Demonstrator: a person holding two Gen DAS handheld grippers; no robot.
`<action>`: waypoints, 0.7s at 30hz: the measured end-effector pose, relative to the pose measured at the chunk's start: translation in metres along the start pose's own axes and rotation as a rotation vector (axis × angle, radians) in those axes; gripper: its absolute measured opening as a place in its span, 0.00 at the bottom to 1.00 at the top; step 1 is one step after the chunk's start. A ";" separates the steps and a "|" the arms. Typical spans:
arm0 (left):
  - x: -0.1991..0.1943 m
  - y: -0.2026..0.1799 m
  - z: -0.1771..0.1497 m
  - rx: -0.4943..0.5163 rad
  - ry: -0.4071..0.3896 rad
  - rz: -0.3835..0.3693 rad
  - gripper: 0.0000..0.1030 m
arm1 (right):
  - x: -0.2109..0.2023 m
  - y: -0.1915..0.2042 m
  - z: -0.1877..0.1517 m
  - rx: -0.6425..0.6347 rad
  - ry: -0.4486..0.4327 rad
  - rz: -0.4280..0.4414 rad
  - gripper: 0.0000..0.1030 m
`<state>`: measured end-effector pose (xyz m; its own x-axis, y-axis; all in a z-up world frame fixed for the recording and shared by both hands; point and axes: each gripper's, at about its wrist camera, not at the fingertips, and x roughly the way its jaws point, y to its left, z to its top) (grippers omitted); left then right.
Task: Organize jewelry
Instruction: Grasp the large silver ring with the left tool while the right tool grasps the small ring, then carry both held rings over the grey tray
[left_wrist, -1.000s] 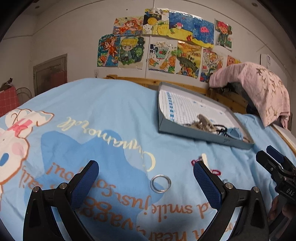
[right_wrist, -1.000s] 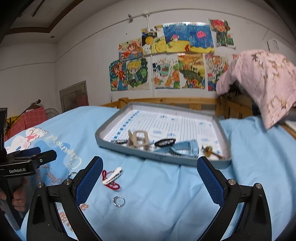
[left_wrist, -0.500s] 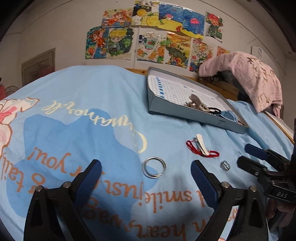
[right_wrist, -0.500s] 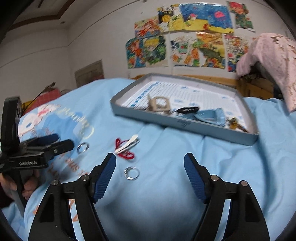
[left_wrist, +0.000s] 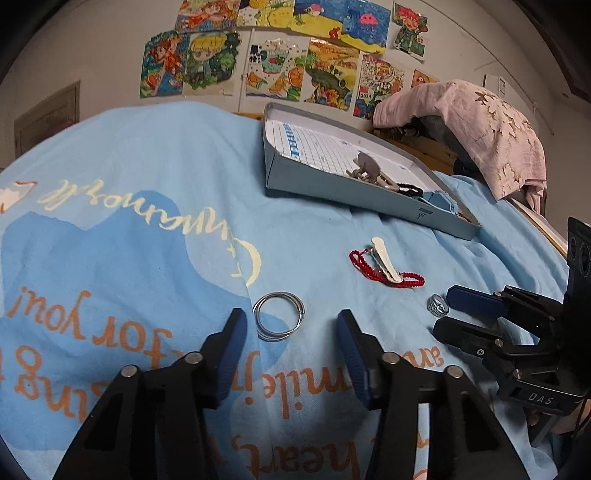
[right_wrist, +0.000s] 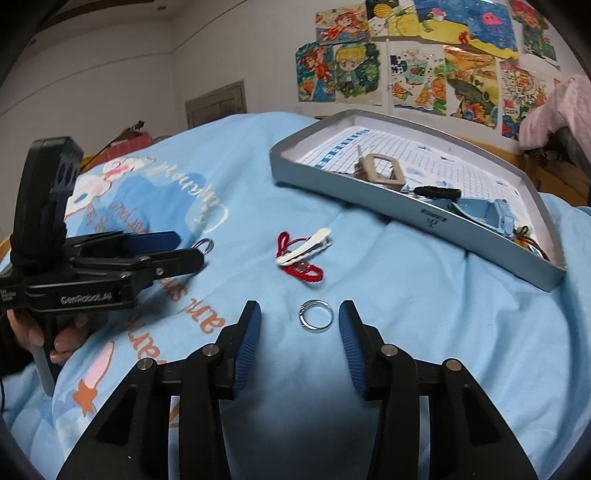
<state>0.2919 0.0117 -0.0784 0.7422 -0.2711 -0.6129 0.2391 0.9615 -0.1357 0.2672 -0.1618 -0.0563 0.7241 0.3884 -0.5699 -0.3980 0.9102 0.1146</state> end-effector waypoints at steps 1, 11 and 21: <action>0.002 0.000 0.000 -0.003 0.007 0.001 0.40 | 0.000 0.001 0.000 0.000 0.002 0.000 0.38; 0.019 -0.007 0.000 0.020 0.083 0.049 0.25 | 0.007 0.001 -0.001 0.019 0.038 0.006 0.36; 0.013 -0.011 -0.001 0.033 0.078 0.018 0.05 | 0.014 -0.002 -0.002 0.039 0.073 0.004 0.16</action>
<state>0.2983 -0.0024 -0.0859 0.6960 -0.2478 -0.6739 0.2475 0.9638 -0.0989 0.2765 -0.1586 -0.0664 0.6788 0.3821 -0.6270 -0.3781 0.9139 0.1477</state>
